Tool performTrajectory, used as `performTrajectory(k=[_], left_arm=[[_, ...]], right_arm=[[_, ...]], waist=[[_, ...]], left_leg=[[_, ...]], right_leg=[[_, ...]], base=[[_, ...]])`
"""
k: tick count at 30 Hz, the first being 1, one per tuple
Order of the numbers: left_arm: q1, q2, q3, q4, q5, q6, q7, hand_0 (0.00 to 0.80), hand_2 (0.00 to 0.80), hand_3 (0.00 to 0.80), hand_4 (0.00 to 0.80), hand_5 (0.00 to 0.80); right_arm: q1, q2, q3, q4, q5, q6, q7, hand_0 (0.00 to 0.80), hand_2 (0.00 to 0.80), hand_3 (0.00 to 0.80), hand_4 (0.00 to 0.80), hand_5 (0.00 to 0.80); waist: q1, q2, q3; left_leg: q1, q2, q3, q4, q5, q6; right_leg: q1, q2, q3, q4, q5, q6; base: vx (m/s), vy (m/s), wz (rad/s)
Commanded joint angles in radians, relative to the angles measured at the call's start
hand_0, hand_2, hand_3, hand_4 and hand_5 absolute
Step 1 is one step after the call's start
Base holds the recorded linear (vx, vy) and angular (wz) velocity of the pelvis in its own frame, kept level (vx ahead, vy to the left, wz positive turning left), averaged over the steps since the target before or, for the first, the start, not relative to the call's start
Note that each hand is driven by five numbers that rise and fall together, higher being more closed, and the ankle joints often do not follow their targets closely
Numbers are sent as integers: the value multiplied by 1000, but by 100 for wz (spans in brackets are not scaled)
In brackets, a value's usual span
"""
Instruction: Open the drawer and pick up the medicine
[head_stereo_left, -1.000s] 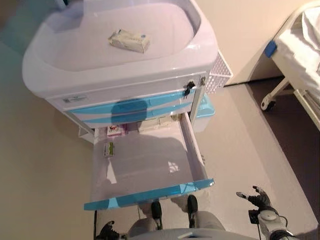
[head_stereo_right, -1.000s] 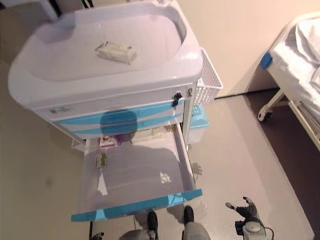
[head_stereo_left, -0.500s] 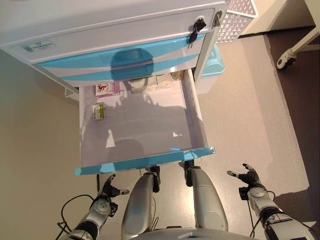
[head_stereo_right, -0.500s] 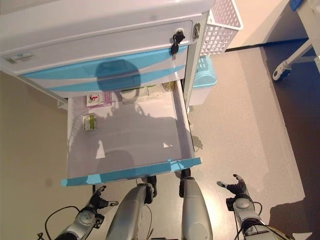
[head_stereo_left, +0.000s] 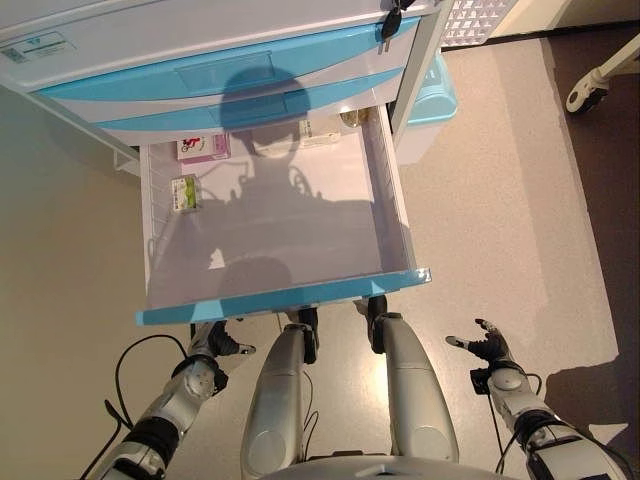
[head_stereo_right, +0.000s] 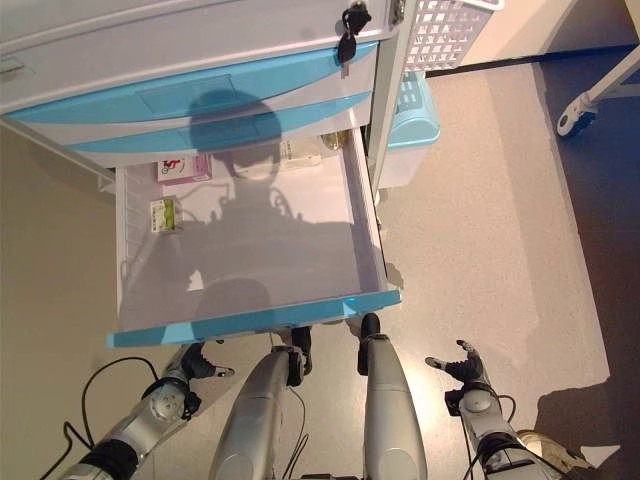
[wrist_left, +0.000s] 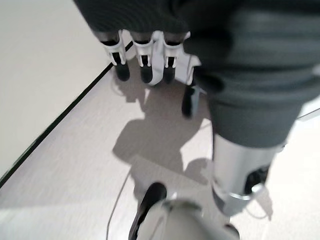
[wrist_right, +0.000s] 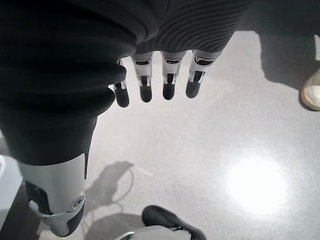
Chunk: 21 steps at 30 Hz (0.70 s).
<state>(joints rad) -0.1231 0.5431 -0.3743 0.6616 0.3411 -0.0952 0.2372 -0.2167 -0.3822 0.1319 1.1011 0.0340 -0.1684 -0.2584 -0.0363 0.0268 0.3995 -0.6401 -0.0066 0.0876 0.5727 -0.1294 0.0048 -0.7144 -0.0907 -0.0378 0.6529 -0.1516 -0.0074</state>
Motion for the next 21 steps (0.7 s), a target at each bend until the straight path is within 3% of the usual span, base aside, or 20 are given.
performTrajectory(k=[1, 15, 21], left_arm=[[-21, 70, 51, -129, 68, -6, 13, 0, 0, 0, 0, 0], [-100, 191, 144, -228, 116, 29, 8, 0, 0, 0, 0, 0], [-216, 233, 124, -178, 112, 48, 21, 0, 0, 0, 0, 0]], right_arm=[[59, -48, 22, -14, -21, -15, 3, 0, 0, 0, 0, 0], [95, -52, 21, -19, -46, -3, 48, 0, 0, 0, 0, 0], [95, -59, 32, -15, -47, -1, 57, 0, 0, 0, 0, 0]], waist=[[1, 4, -47], [-4, -2, -62], [-13, -12, -66]], left_leg=[[18, -50, 30, 13, -54, 66], [20, -37, 44, -11, -48, 70], [13, -34, 48, -24, -42, 71]], right_leg=[[38, 8, 4, -45, 42, 26], [30, 29, 22, -77, 57, 25], [20, 33, 28, -91, 64, 25]], base=[[0, 0, 0], [4, -4, -5], [-1, 1, -1]])
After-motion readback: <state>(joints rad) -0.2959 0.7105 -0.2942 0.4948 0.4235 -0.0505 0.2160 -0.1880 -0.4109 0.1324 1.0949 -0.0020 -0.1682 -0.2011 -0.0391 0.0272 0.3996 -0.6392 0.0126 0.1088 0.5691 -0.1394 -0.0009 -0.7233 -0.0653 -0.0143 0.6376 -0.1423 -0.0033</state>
